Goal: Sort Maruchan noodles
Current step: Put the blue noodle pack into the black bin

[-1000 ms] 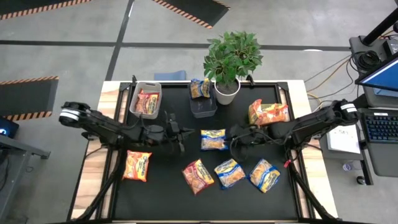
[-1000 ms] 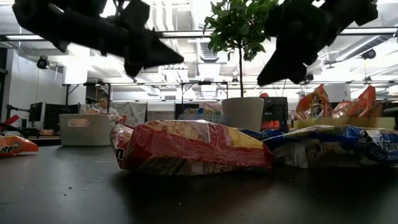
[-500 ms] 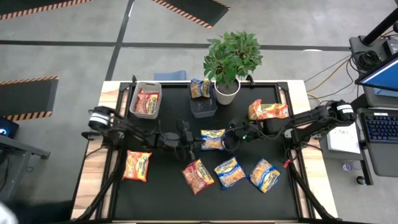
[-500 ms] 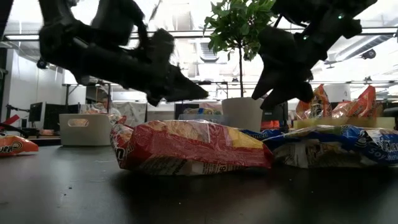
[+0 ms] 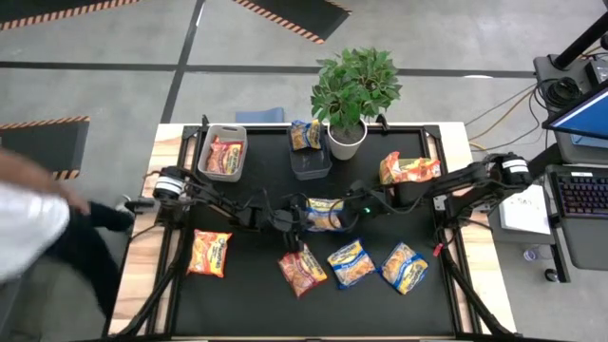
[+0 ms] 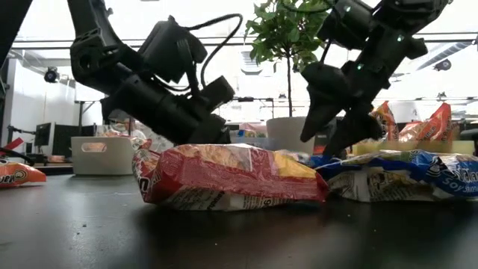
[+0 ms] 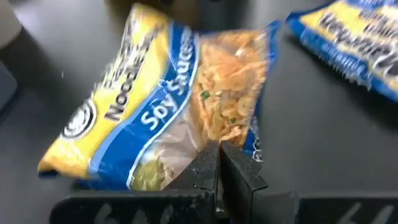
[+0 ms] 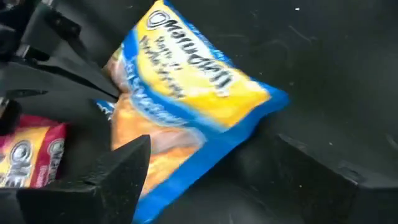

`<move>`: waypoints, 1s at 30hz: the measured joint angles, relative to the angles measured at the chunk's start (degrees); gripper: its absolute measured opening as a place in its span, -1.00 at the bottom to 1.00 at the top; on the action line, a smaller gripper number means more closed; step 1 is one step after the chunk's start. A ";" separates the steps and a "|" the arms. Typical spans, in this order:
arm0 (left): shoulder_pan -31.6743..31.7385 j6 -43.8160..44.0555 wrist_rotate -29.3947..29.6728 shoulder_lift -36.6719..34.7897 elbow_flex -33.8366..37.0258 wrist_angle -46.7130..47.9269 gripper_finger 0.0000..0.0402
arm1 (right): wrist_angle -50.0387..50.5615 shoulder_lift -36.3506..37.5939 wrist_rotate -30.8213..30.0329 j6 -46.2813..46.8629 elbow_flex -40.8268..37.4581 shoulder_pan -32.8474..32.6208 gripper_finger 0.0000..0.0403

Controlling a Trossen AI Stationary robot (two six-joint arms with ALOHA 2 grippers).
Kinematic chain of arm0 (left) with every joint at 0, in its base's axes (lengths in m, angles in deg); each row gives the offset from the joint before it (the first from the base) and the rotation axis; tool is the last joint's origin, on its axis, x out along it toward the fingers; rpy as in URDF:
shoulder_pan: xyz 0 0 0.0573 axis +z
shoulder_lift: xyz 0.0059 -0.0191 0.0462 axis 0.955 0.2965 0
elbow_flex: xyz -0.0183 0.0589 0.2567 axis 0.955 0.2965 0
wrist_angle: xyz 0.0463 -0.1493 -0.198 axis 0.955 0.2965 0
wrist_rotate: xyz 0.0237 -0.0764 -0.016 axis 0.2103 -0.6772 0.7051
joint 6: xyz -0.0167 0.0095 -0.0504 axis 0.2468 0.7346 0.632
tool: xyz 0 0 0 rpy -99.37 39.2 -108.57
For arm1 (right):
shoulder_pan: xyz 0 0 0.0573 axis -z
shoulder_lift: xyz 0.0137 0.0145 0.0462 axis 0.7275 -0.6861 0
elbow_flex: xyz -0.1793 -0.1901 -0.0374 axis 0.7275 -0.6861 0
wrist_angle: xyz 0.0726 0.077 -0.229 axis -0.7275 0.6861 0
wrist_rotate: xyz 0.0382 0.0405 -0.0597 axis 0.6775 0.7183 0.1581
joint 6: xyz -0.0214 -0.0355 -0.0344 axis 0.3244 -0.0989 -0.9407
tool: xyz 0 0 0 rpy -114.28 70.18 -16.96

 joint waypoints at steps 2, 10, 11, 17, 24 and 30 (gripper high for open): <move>0.01 0.59 0.02 -0.11 0.16 1.35 -1.00 | -0.35 -1.23 0.02 0.52 0.02 0.29 0.64; 0.01 1.50 0.14 -0.01 0.47 1.82 -1.00 | -5.89 -3.07 0.45 -0.23 0.00 0.45 0.65; 0.02 1.50 0.13 0.01 0.47 1.83 -1.00 | -6.41 -3.07 0.46 -0.28 0.00 0.45 0.65; 0.00 1.72 0.13 0.04 0.58 1.80 -1.00 | -7.51 -4.28 -0.17 -0.53 0.00 0.60 0.65; 0.02 1.98 0.13 0.09 0.62 1.83 -1.00 | -17.11 -10.30 0.89 -2.40 -0.01 0.71 0.64; 0.00 1.96 0.13 0.13 0.67 1.66 -1.00 | -29.05 -12.60 7.21 -4.97 -0.01 0.82 0.61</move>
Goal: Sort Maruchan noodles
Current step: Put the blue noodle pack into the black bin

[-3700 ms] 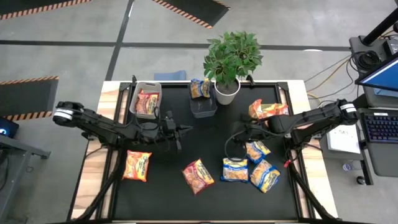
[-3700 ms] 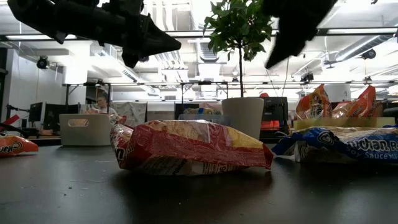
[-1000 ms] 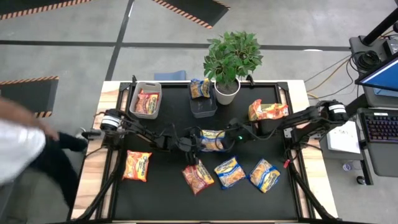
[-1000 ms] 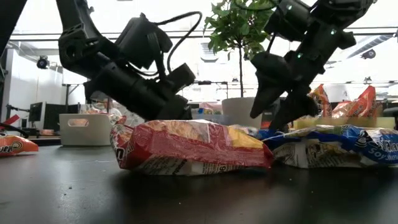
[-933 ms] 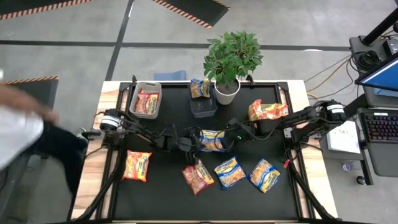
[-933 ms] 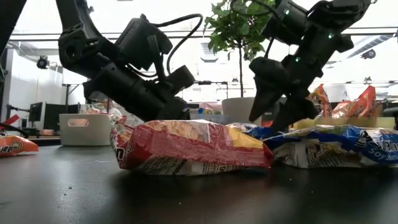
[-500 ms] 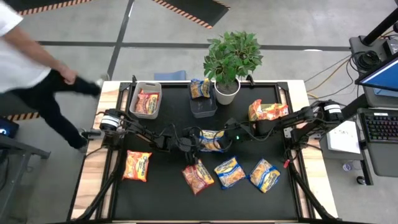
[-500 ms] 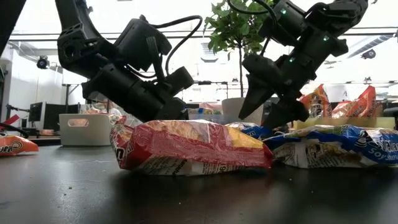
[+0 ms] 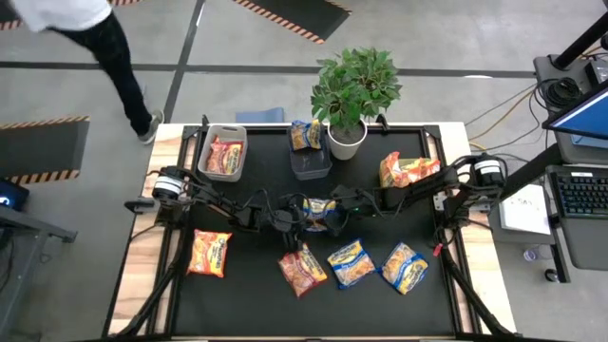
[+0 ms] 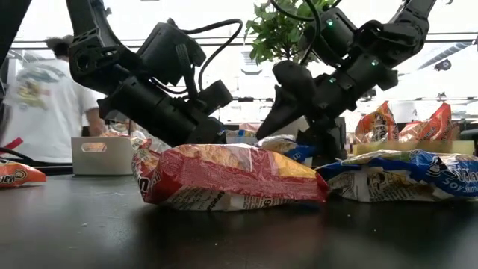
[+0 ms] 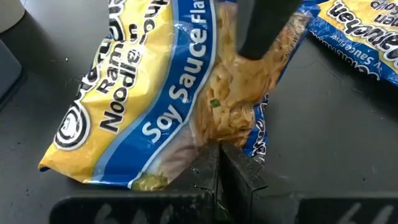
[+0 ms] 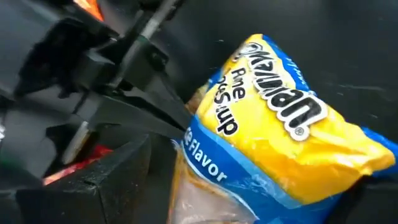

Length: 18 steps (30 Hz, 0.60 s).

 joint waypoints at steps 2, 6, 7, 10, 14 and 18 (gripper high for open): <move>0.02 0.00 0.00 0.00 0.00 -0.01 -1.00 | -0.95 -0.02 0.22 -0.43 0.01 0.00 0.57; 0.02 -0.02 0.00 0.06 0.09 -0.67 -1.00 | -0.84 0.11 0.21 -0.91 0.01 0.00 0.37; 0.02 -0.02 0.00 0.09 0.11 -1.01 -1.00 | -0.90 0.02 0.20 -1.00 0.00 0.00 0.30; 0.02 -0.02 -0.07 0.17 0.17 -1.86 -1.00 | -0.93 -0.69 0.15 -1.06 0.01 0.00 0.10; 0.02 -0.04 -0.09 0.17 0.17 -1.96 -1.00 | -0.97 -1.66 0.15 -1.07 0.02 0.00 -0.14; 0.01 -0.31 -0.11 0.04 0.17 -2.11 -1.00 | -0.90 -1.81 0.14 -2.10 0.03 0.00 -0.34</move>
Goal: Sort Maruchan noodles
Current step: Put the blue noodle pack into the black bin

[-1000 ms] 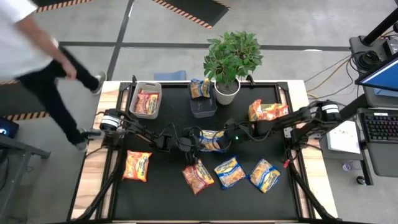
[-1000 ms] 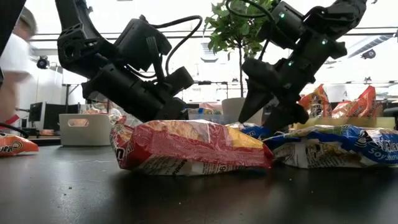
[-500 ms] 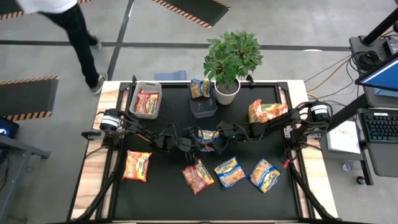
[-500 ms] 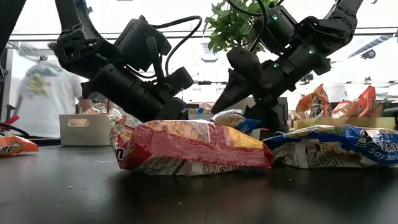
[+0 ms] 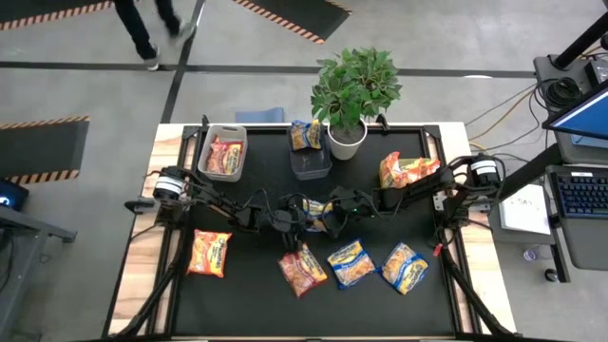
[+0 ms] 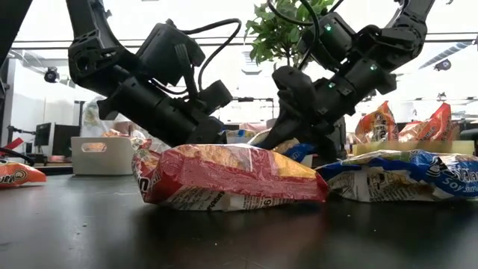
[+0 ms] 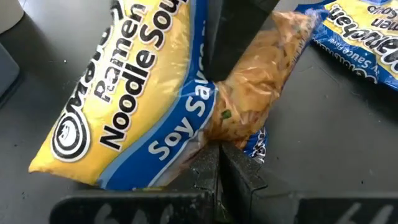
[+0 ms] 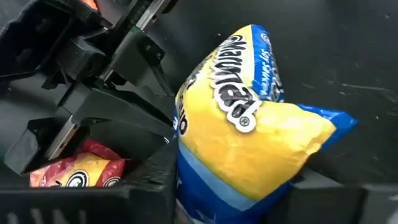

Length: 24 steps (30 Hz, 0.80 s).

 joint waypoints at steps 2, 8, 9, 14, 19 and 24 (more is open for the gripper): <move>-0.06 -0.55 -0.07 -0.28 0.00 0.19 -1.00 | 0.27 0.38 0.04 -0.91 0.00 -0.02 -0.43; -0.16 -2.22 -0.22 -4.05 0.02 4.35 -1.00 | 0.60 2.28 0.19 -3.78 -0.04 -0.02 -0.62; -0.16 -2.79 -0.22 -5.09 0.02 5.30 -1.00 | 0.57 2.59 0.17 -4.72 -0.07 -0.02 -0.64; -0.18 -5.70 -0.20 -12.34 0.32 11.11 -1.00 | 0.60 4.82 0.21 -9.37 -0.35 -0.04 -0.69; -0.29 -9.40 -0.15 -21.68 2.70 11.24 -1.00 | 0.08 8.14 0.19 -13.93 -1.81 -0.04 -0.68; -0.27 -11.16 -1.36 -29.19 7.30 1.08 -1.00 | -4.76 11.78 -2.77 -18.35 -5.76 -0.22 -0.68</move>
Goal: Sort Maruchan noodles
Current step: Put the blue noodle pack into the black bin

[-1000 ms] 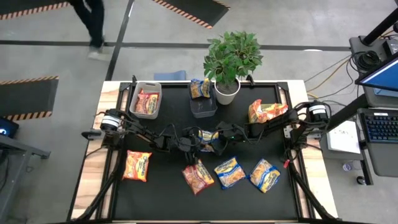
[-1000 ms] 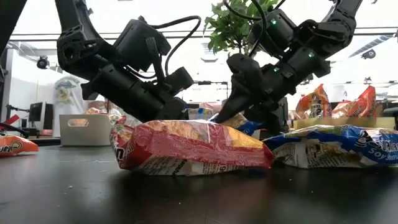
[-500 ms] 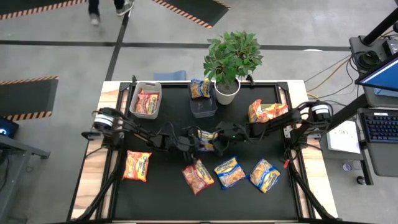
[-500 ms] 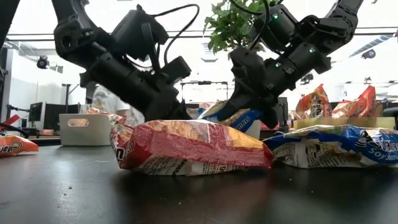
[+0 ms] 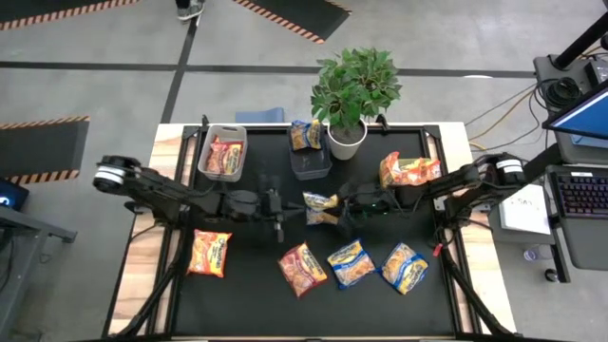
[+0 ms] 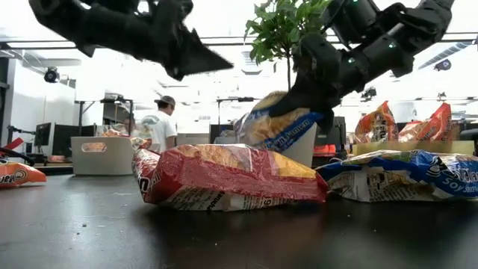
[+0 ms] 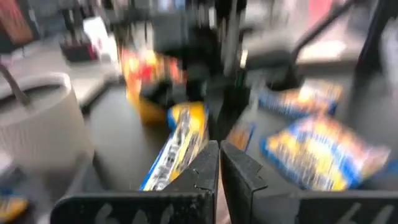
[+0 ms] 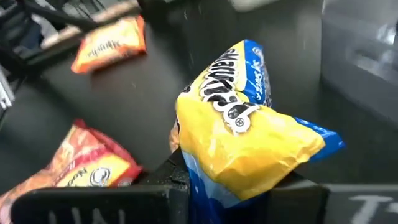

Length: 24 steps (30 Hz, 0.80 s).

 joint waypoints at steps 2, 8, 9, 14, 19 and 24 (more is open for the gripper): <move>-0.02 0.07 -0.70 -1.64 2.59 -6.82 -1.00 | -5.92 1.05 -0.27 -2.27 -2.59 -0.30 -0.68; 0.13 3.54 -1.61 -2.40 9.72 -24.01 -0.95 | -28.46 0.91 -0.09 -8.08 -9.95 -0.98 -0.69; 0.15 4.45 -1.61 -2.26 10.48 -25.53 -0.93 | -30.47 0.88 -0.31 -9.57 -10.79 -1.01 -0.69; 0.17 8.58 -1.63 -2.15 12.59 -28.55 -0.74 | -36.09 0.56 0.01 -15.39 -12.07 -1.60 -0.69; 0.17 10.13 -1.61 -0.52 11.59 -28.72 -0.43 | -37.32 0.54 -0.15 -20.16 -11.61 -2.14 -0.69; 0.17 10.12 -1.61 3.33 8.85 -28.66 -0.07 | -37.60 0.54 -0.08 -22.34 -11.28 -2.25 -0.69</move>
